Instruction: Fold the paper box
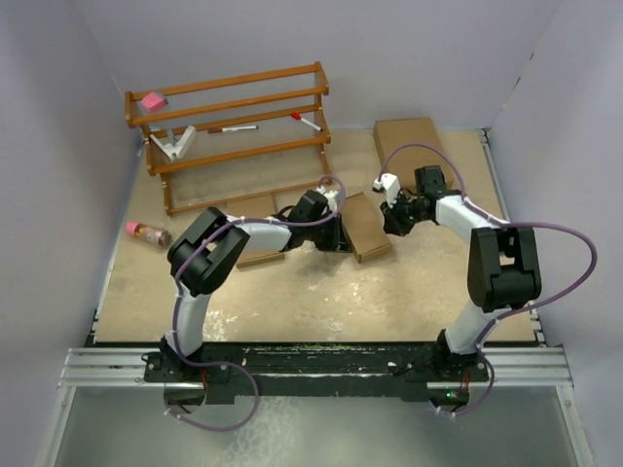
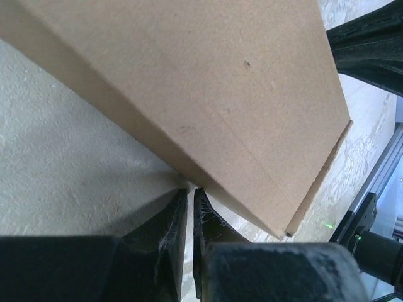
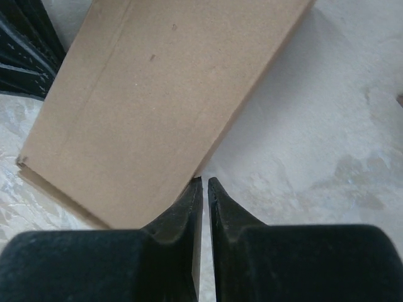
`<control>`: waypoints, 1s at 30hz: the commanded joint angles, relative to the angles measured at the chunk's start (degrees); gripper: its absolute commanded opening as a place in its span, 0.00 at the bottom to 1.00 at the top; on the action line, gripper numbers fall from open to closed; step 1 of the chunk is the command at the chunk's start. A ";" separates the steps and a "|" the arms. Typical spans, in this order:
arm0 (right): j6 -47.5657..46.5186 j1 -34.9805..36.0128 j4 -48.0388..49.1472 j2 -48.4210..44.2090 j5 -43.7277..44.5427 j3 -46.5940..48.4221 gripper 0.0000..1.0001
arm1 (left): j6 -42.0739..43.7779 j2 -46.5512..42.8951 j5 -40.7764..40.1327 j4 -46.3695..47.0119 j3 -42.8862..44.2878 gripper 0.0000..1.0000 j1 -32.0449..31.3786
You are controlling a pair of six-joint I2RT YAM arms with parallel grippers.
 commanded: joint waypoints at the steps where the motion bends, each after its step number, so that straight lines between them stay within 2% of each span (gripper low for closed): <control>1: 3.31 -2.75 -1.44 -6.22 5.19 0.26 0.19 | 0.92 0.83 0.44 3.96 3.08 0.13 0.73; 4: 2.77 -6.42 -0.75 -11.15 8.24 0.07 0.27 | 1.72 3.57 2.05 3.07 8.00 0.17 0.82; 6: 1.53 -9.45 -1.30 -15.37 5.39 -0.12 0.33 | 2.65 4.27 2.17 1.49 11.18 0.19 0.82; 8: -1.67 -12.12 -3.33 -20.95 1.03 -0.32 0.40 | 5.23 1.68 -0.88 -0.75 10.74 0.23 1.02; 10: -3.74 -13.80 -4.26 -25.84 -1.84 -0.28 0.51 | 8.43 -3.67 -5.65 -1.61 7.00 0.26 2.04; 13: -3.91 -14.40 -4.31 -32.36 -3.60 1.40 0.72 | 12.37 -14.29 -6.62 0.41 -0.42 0.30 5.86; 16: -1.14 -14.54 -4.89 -36.11 -5.29 6.71 0.97 | 16.37 -26.00 -6.35 -0.09 -4.02 0.43 8.95; 18: 4.82 -14.54 -4.91 -37.03 -5.59 11.81 1.00 | 18.02 -33.52 -6.76 0.09 -5.24 0.59 10.56; 21: 15.34 -14.63 -5.89 -36.24 -4.61 20.34 1.00 | 19.57 -43.96 -8.75 0.41 -6.02 0.90 11.91; 22: 18.78 -14.63 -6.07 -35.82 -4.51 22.79 1.00 | 20.03 -46.25 -9.83 0.46 -6.12 0.96 12.14; 26: 30.44 -14.63 -4.51 -35.69 -2.99 28.84 1.00 | 20.51 -51.43 -9.01 -9.15 -0.10 0.98 14.86; 30: 32.73 -14.63 -6.06 -36.22 -5.51 34.11 1.00 | 19.94 -54.72 -7.03 -14.69 4.66 0.98 15.09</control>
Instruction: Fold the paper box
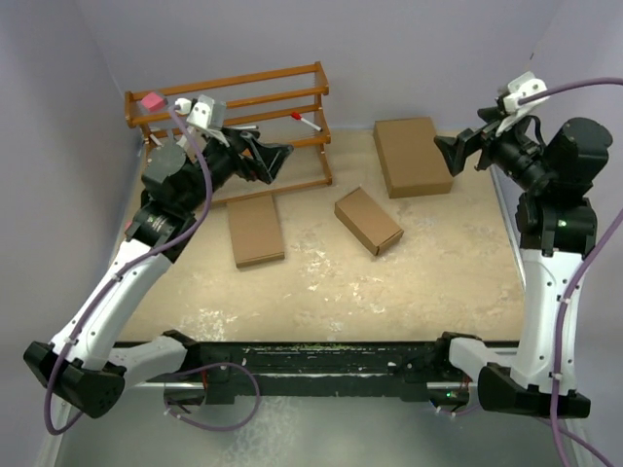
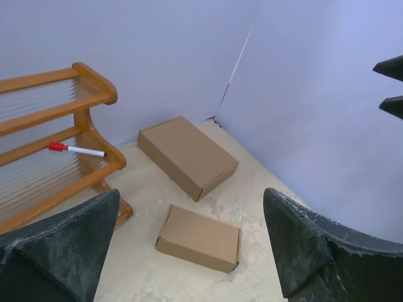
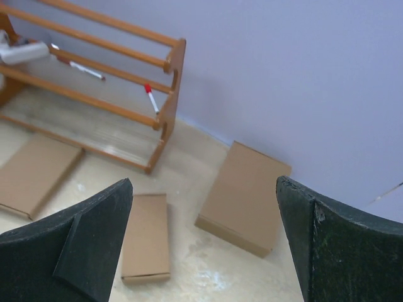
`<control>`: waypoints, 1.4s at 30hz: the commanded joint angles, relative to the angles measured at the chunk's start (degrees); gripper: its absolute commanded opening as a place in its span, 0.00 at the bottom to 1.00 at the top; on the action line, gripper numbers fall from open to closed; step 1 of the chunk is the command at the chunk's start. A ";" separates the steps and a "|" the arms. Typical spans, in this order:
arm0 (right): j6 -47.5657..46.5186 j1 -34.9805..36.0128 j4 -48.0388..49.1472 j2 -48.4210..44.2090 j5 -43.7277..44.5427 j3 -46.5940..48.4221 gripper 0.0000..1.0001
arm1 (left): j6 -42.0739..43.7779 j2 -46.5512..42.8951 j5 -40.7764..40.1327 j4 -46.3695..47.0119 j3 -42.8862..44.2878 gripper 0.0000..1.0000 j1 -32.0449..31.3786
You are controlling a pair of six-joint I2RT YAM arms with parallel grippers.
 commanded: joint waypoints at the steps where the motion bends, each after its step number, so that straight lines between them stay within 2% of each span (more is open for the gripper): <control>1: 10.78 -0.03 -1.11 -0.49 -2.15 5.94 1.00 | 0.96 -1.72 2.45 -8.48 4.07 0.98 0.73; 5: 20.70 -0.17 -1.89 -0.55 4.24 9.64 1.00 | 0.38 -3.34 4.25 -10.87 6.52 0.98 0.73; 7: 22.24 -0.21 -3.03 -0.85 6.76 10.51 1.00 | 0.27 -3.87 4.38 -11.30 6.74 0.98 0.73; 19: 16.75 -0.46 -4.51 -2.76 4.78 9.73 1.00 | -0.33 -4.48 4.48 -12.78 5.99 0.98 0.73; 28: 17.97 -0.47 -2.63 -3.14 5.48 8.07 1.00 | -1.58 -4.66 5.07 -11.65 4.20 0.98 0.73; 35: 12.93 -0.44 -1.54 -3.92 3.07 3.79 1.00 | -1.68 -4.50 5.97 -10.78 2.69 0.98 0.73; 42: 12.88 -0.49 -2.02 -4.38 3.16 2.93 1.00 | -0.93 -4.30 5.94 -11.11 2.28 0.98 0.72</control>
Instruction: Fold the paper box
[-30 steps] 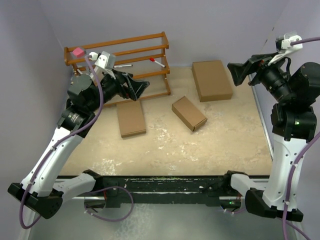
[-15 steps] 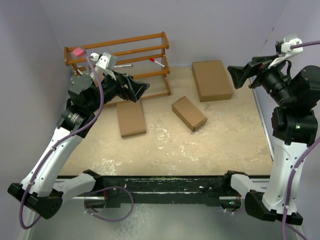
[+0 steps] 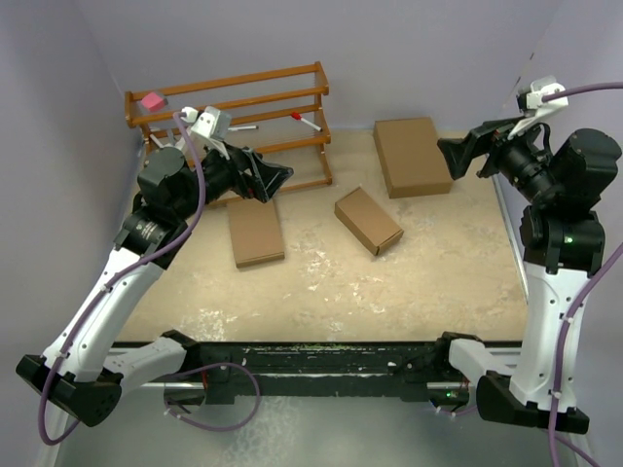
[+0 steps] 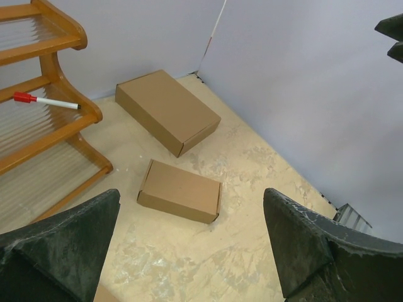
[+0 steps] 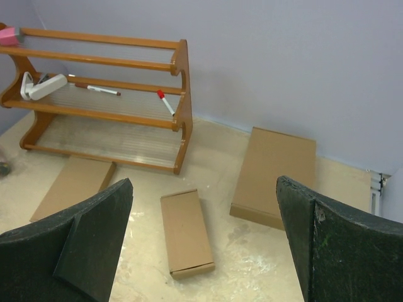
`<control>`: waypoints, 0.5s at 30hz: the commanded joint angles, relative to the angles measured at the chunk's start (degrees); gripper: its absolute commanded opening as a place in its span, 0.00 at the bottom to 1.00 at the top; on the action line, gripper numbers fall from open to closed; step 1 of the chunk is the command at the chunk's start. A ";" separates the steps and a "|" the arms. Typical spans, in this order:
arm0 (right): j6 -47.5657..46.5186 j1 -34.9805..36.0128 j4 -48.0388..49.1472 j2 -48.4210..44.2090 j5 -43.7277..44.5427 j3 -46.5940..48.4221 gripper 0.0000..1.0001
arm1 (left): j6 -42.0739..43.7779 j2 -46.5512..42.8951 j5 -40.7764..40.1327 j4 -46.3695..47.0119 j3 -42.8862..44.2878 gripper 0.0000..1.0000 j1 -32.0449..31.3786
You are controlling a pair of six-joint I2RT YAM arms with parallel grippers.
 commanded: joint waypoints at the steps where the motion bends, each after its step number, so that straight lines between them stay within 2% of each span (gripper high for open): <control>1: -1.30 -0.32 2.34 -1.29 -1.25 0.22 1.00 | 0.40 -0.61 0.72 2.23 -0.13 0.98 0.18; 15: -1.25 -0.40 2.34 -1.79 -1.36 -0.13 1.00 | 0.68 -0.71 0.81 2.06 -0.20 0.98 0.18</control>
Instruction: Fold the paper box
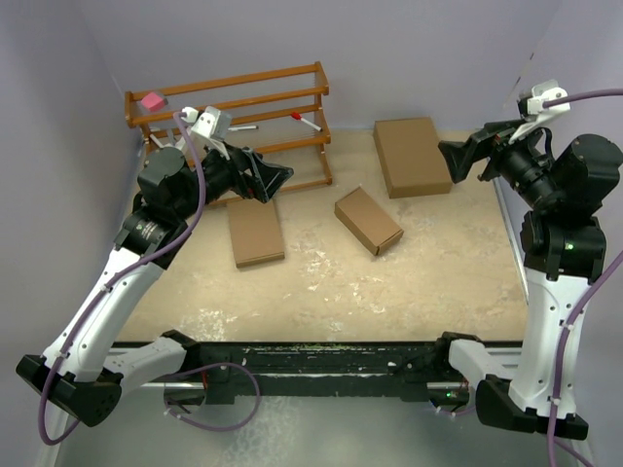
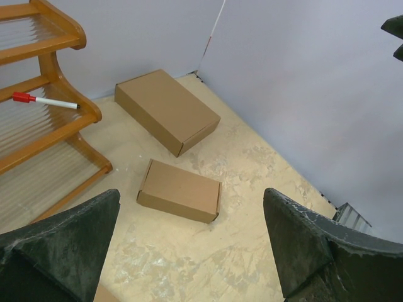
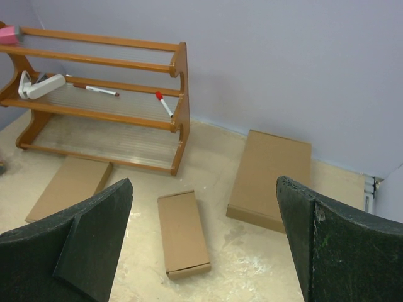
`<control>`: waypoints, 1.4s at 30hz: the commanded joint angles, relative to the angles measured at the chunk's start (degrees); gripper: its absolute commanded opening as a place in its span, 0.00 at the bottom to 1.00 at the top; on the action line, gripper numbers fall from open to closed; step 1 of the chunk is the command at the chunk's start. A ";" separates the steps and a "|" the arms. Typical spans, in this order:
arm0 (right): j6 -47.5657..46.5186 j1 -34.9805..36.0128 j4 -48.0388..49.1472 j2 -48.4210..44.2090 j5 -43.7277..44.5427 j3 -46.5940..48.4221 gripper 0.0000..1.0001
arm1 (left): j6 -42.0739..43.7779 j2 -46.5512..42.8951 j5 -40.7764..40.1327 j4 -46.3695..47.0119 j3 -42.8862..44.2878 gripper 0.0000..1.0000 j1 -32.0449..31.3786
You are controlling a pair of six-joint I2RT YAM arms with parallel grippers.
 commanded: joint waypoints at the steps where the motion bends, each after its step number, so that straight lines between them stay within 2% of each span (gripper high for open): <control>1: -0.18 -0.30 2.08 -0.43 -1.40 0.56 1.00 | 0.69 -0.71 0.56 2.09 -0.22 0.98 0.18; 42: 2.90 -0.38 2.96 -0.36 0.88 0.08 1.00 | -0.12 -0.32 1.51 3.56 -0.04 0.98 0.18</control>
